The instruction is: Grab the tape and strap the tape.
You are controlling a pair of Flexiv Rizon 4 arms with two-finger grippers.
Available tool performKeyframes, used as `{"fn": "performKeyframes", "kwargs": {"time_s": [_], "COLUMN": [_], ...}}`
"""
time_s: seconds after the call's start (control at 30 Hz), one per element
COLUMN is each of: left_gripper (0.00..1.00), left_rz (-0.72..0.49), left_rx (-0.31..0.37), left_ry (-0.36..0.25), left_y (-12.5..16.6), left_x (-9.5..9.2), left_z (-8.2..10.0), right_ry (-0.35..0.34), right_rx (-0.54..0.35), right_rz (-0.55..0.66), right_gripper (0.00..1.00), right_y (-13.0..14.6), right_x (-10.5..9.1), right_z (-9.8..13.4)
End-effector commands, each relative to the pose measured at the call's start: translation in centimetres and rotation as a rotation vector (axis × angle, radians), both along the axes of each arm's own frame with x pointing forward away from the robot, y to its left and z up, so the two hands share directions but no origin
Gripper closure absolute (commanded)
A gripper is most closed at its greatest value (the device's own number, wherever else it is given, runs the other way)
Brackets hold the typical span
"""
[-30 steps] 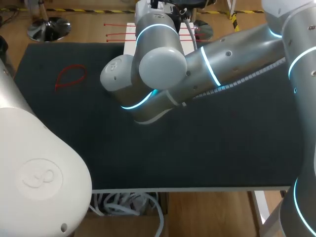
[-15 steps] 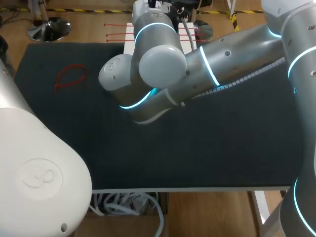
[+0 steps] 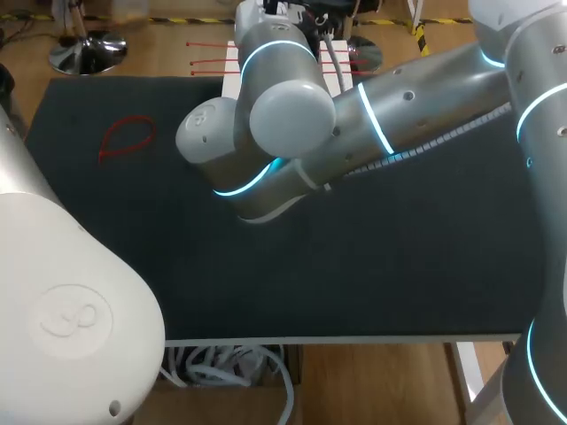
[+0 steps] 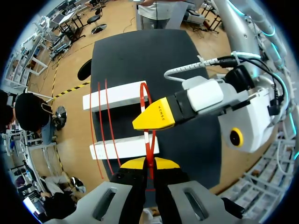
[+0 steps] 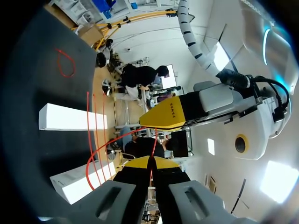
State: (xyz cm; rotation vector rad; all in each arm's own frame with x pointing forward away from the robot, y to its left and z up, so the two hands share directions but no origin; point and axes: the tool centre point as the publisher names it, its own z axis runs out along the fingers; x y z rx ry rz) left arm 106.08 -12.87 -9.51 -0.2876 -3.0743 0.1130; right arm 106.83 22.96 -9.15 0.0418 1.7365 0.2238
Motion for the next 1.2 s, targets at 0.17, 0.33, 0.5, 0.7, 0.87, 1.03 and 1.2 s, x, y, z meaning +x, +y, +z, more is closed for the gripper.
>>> {"fn": "performKeyframes", "kwargs": {"time_s": [0.17, 0.33, 0.5, 0.7, 0.87, 1.03, 1.2], "left_gripper": [1.00, 1.00, 1.00, 1.00, 1.00, 1.00, 1.00], "left_rz": [0.001, 0.001, 0.001, 0.001, 0.001, 0.001, 0.001], "left_rx": [0.004, 0.004, 0.004, 0.004, 0.004, 0.004, 0.004], "left_ry": [0.002, 0.002, 0.002, 0.002, 0.002, 0.002, 0.002], "left_y": [-0.1, -0.1, -0.1, -0.1, -0.1, -0.1, -0.1], "left_x": [0.0, 0.0, 0.0, 0.0, 0.0, 0.0, 0.0], "left_z": [0.1, 0.1, 0.1, 0.1, 0.1, 0.1, 0.1], "right_ry": [0.006, 0.010, 0.010, 0.010, 0.012, 0.017, 0.017], "right_rx": [0.002, 0.009, 0.010, 0.013, 0.017, 0.022, 0.023], "right_rz": [0.011, 0.026, 0.035, 0.039, 0.041, 0.049, 0.061], "right_gripper": [1.00, 1.00, 1.00, 1.00, 1.00, 1.00, 1.00], "right_y": [0.4, 0.8, 1.1, 1.2, 1.4, 1.7, 2.0], "right_x": [0.0, 0.0, 0.1, 0.1, 0.2, 0.3, 0.4], "right_z": [0.3, 0.3, 0.4, 0.4, 0.4, 0.3, 0.3]}}
